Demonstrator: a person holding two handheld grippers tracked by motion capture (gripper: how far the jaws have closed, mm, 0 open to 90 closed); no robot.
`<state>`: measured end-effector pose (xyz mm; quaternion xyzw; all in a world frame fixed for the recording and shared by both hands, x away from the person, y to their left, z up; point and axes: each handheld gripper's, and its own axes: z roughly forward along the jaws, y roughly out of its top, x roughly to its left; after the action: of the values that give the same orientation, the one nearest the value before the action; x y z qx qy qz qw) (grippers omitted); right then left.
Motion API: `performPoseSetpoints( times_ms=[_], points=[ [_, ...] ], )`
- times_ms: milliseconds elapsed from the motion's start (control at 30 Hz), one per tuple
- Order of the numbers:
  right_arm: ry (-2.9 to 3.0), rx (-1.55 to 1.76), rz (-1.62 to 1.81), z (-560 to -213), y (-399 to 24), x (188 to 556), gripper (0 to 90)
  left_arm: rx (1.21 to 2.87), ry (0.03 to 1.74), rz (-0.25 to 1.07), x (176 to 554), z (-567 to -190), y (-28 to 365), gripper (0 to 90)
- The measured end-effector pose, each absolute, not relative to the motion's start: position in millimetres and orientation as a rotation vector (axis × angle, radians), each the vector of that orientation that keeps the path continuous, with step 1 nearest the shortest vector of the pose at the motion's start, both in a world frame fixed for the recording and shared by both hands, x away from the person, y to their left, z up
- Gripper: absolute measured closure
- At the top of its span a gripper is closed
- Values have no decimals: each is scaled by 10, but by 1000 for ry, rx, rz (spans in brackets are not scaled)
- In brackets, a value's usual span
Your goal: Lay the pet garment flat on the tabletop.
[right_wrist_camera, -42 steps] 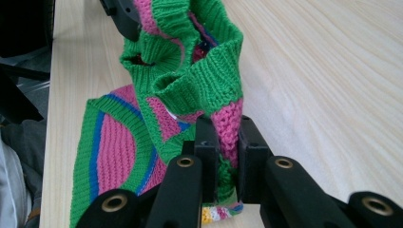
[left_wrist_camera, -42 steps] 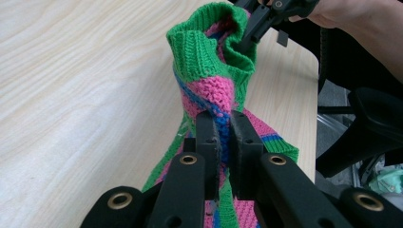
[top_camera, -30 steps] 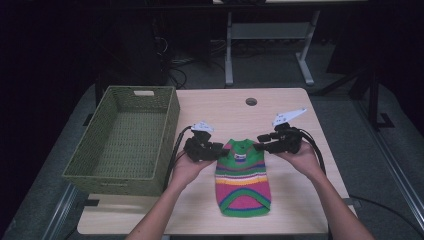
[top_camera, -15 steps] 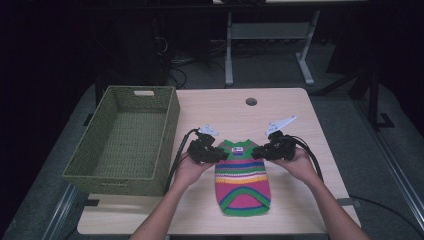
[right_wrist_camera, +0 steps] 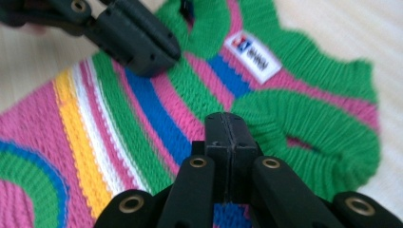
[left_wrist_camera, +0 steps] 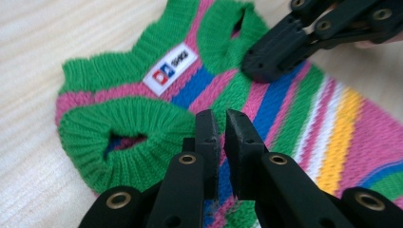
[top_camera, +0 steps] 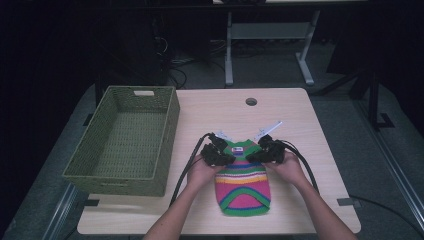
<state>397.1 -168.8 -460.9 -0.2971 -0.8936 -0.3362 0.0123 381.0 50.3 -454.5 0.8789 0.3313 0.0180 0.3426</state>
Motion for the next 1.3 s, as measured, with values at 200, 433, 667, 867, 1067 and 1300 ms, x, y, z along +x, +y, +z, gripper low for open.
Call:
performPoseSetpoints(
  times_ms=[200,433,667,867,1067,1300],
  points=[
    [-2779,-910,-1040,-4611,-1715,3904,888,2289,879,39,3789,-4583,535,818],
    [-2793,-927,-1136,-4466,-1602,3965,827,2292,848,48,3789,-4590,537,824],
    [-2880,-1002,-1055,-4551,-1497,4135,742,2292,840,37,3800,-4600,548,825],
    [-2945,-984,-1043,-4589,-1462,4121,800,2289,841,30,3805,-4604,548,824],
    [-2992,-969,-1023,-4558,-1429,4115,894,2290,832,35,3798,-4603,544,816],
    [-2916,-1092,-1095,-4576,-1519,4214,892,2289,827,39,3800,-4604,539,808]
  ],
)
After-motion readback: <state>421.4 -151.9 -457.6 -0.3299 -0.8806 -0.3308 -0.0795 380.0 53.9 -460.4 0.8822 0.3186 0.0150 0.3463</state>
